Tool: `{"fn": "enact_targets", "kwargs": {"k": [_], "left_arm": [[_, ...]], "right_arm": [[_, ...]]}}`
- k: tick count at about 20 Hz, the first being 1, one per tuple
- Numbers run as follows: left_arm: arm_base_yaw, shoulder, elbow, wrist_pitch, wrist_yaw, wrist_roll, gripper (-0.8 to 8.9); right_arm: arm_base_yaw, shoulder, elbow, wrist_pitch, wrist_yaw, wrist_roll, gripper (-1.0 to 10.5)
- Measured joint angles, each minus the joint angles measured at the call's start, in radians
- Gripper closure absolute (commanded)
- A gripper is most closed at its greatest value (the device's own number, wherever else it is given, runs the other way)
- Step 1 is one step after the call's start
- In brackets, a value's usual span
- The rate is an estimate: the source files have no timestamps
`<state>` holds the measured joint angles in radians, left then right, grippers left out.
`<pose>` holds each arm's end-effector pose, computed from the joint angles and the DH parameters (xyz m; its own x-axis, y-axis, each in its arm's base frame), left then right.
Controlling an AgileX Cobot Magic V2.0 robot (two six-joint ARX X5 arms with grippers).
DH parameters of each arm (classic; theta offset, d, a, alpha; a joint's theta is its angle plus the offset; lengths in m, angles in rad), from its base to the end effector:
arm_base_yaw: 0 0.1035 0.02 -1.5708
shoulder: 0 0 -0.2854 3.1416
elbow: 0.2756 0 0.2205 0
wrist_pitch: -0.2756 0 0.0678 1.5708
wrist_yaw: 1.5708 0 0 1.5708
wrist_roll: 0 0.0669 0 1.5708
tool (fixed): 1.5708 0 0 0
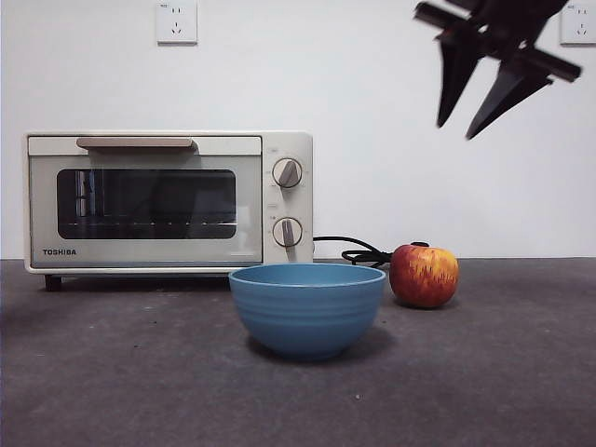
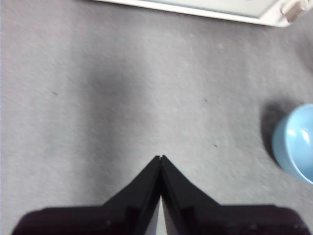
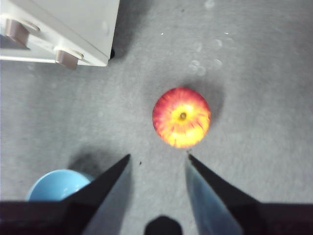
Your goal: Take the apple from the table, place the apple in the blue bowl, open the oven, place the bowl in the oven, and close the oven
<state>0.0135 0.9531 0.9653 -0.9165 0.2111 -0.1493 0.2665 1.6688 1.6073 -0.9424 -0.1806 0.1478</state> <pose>0.1487 -0.0120 0.2940 0.6073 -0.2014 -0.7685 -0.0019 0.9670 -0.2548 0.3201 0.0999 0.3217 0.4623 0.3124 -0.8298 -0.2284 0.9463 0.2290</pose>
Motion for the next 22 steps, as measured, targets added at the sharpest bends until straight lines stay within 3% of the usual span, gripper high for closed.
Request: {"fn": "enact_targets", "kwargs": {"k": [2,7,13,22], "left_arm": [[0.000,0.000,0.000,-0.018,0.035,0.003,8.18],[-0.021,0.000,0.000,-0.095,0.059,0.028,8.18],[-0.084,0.000,0.000,-0.141,0.071,0.052,8.18],[-0.158,0.000,0.000,-0.137,0.107,0.051,8.17]], "right_arm": [[0.025,0.055,0.044,-0.007,0.032,-0.006,7.4],[0.048,0.158,0.083,-0.002,0.080,-0.015,3.4],[0.047,0.257,0.086,0.014,0.181,-0.022,3.4],[0.047,0.360,0.087,0.124,0.185,-0.021,3.4]]}}
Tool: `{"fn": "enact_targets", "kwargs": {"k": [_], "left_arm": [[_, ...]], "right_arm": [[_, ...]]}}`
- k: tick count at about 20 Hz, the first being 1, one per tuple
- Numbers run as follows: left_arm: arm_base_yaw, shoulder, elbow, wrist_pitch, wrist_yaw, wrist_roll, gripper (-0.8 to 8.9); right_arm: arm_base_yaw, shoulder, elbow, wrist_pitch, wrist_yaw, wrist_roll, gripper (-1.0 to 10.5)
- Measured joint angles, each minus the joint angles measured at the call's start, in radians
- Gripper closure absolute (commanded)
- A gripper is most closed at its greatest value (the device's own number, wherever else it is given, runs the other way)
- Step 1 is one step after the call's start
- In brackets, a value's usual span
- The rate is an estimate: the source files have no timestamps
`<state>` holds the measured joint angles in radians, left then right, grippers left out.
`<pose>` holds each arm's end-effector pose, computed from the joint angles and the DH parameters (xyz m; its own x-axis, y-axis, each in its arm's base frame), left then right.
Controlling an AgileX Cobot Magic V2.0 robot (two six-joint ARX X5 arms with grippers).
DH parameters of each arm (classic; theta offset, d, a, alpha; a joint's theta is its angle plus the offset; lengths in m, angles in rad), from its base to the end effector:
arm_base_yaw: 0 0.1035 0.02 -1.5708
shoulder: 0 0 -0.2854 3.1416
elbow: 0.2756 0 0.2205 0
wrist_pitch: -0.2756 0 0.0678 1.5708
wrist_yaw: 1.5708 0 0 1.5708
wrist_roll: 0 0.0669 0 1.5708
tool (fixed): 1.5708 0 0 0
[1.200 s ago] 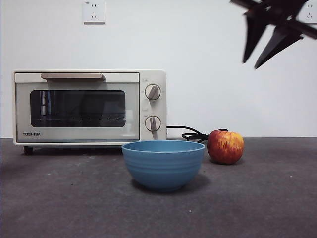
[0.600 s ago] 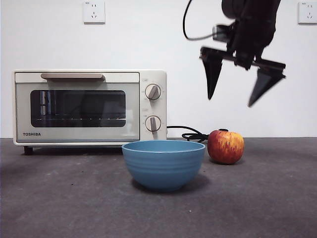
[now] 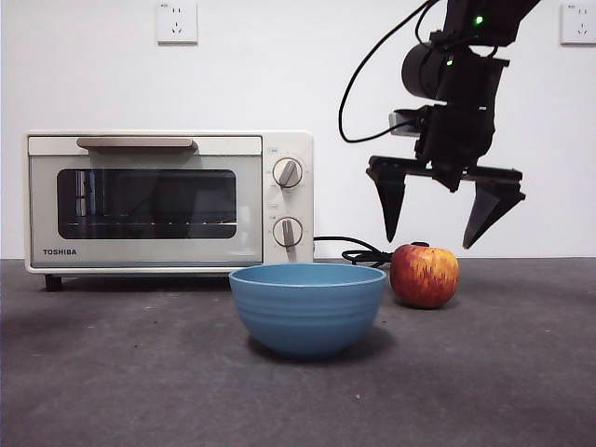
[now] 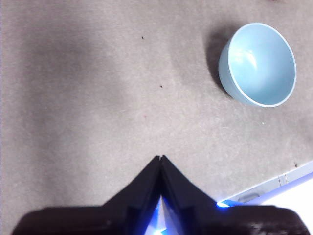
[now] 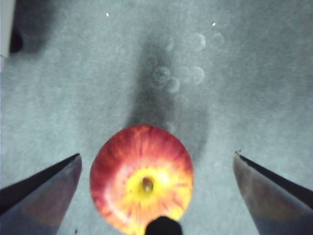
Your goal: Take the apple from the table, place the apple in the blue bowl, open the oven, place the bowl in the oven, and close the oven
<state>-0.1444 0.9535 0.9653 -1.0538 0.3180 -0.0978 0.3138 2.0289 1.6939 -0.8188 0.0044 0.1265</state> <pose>0.1281 -0.0398 0.2853 0.4292 -0.3784 -0.8201 0.2080 0.9250 -0.3179 0.4004 0.1296 0.2232 0.3866 0.1208 -0.9143 -0.1948 0.9797 0.0471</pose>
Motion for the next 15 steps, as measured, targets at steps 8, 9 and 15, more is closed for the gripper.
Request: {"fn": "enact_targets", "kwargs": {"k": [8,9,15], "left_arm": [[-0.003,0.000,0.000,0.001,0.000,0.000,8.18],[-0.003,0.000,0.000,0.001,0.000,0.000,8.17],[-0.003,0.000,0.000,0.009,0.000,0.000,8.18]], "right_arm": [[0.013,0.096,0.000,0.009,-0.003,0.000,3.5],[0.018,0.104,0.000,0.008,-0.007,0.000,3.5],[0.043,0.111,0.000,0.003,-0.012,0.001,9.5]]}}
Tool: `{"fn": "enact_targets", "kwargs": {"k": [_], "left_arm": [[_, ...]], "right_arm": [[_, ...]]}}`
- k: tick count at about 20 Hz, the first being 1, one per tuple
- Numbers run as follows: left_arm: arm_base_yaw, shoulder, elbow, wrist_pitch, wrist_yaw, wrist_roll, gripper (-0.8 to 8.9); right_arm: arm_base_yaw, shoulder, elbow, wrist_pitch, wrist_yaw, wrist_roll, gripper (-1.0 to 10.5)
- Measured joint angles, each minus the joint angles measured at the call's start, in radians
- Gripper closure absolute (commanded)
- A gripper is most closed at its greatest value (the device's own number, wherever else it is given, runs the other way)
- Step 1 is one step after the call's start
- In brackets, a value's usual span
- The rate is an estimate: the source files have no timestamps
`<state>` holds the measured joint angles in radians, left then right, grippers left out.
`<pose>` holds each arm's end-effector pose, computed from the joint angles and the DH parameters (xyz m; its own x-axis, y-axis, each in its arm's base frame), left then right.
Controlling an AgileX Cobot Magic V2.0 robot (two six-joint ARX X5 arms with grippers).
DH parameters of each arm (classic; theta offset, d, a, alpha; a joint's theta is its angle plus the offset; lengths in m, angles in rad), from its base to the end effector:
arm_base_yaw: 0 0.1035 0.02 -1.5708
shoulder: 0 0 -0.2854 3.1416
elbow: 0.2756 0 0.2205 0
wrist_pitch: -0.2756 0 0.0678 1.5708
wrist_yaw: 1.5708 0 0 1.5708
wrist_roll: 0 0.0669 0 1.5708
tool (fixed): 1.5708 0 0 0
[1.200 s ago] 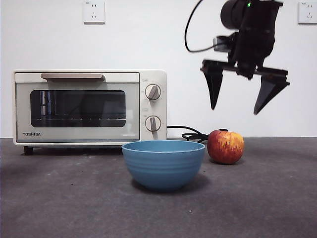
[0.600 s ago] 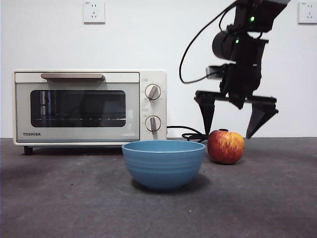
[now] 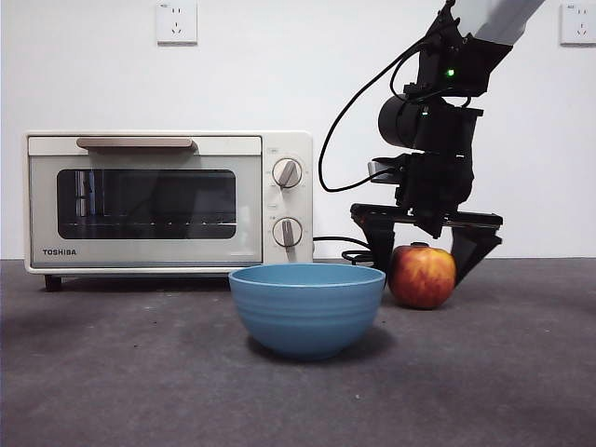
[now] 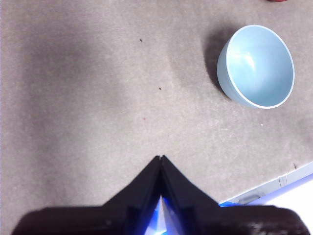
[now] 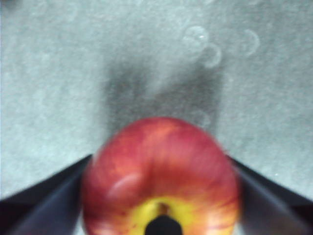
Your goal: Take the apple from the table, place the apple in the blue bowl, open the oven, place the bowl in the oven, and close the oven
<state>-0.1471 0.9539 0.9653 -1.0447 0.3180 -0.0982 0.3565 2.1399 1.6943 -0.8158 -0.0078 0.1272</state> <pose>0.1291 -0.0403 0.2859 0.4352 -0.3806 -0.8159 0.2128 0.9241 -0.3175 0.4048 0.1513 0.1783 0.2826 0.1136 -0.9525 -0.2351 0.9709 0.0460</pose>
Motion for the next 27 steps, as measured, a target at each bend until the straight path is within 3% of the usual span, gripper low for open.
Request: {"fn": "enact_targets", "kwargs": {"k": [7,12,19,27], "left_arm": [[0.000,0.000,0.000,0.003,0.000,0.000,8.17],[0.000,0.000,0.000,0.027,0.000,0.000,8.17],[0.000,0.000,0.000,0.043,0.000,0.000,8.17],[0.000,0.000,0.000,0.043,0.000,0.000,8.18]], "right_arm": [[0.002,-0.018,0.059,-0.184,0.027,-0.013,9.5],[0.028,-0.212,0.080,-0.282,0.006,-0.016,9.5],[0.194,-0.294,0.084,-0.396,0.000,-0.016,9.5],[0.383,-0.294,0.033,-0.273,0.000,0.018,9.5]]}}
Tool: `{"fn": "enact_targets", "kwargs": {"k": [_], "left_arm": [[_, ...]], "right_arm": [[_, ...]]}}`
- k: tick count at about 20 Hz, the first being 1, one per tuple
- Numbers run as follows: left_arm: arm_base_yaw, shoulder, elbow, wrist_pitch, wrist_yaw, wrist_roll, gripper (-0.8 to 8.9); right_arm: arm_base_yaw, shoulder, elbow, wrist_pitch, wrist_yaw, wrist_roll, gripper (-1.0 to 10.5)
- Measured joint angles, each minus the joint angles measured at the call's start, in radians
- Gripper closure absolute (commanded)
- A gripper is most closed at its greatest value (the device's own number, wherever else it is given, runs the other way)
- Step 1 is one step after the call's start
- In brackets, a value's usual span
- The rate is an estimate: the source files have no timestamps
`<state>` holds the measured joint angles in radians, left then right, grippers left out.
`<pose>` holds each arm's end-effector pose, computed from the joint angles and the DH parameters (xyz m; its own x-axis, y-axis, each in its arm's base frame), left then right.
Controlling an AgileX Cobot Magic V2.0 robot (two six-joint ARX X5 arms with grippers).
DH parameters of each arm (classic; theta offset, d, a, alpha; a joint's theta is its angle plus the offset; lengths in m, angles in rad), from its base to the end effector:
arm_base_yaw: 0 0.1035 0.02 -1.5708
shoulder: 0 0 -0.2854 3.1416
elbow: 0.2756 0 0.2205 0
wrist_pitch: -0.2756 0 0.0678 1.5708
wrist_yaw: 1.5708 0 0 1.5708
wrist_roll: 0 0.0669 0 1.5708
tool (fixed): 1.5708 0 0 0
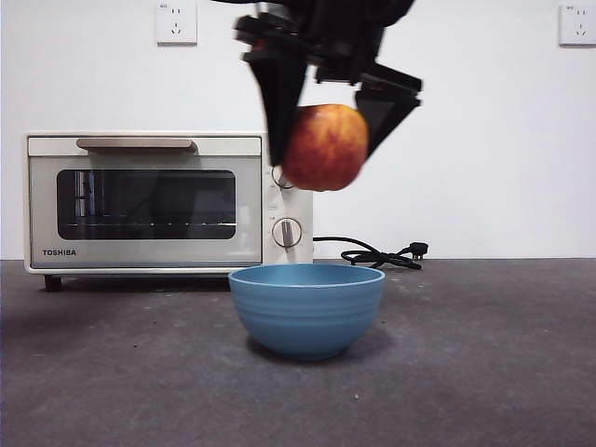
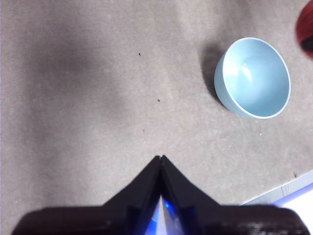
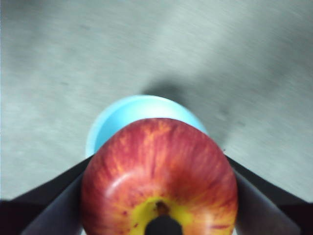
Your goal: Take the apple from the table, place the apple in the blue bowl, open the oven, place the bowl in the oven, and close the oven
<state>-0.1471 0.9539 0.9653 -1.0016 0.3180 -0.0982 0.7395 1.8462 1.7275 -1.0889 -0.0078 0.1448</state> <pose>0.1339 -0.0410 0.2889 0.4696 -0.3857 -0.7942 0.2263 0.9221 -0.3139 0.2680 0.2452 0.2867 0.2572 0.2452 -0.9347 -0.5692 0.8201 0.0585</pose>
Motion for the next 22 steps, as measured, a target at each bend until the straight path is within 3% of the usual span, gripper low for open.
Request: {"fn": "enact_targets", "kwargs": {"k": [6,14,22], "left_arm": [[0.000,0.000,0.000,0.000,0.000,0.000,8.17],[0.000,0.000,0.000,0.000,0.000,0.000,8.17],[0.000,0.000,0.000,0.000,0.000,0.000,8.17]], "right_arm": [[0.027,0.000,-0.090,0.072,0.001,0.028,9.5],[0.027,0.000,-0.299,0.293,0.000,0.083,9.5],[0.027,0.000,-0.357,0.383,0.000,0.106,9.4]]}}
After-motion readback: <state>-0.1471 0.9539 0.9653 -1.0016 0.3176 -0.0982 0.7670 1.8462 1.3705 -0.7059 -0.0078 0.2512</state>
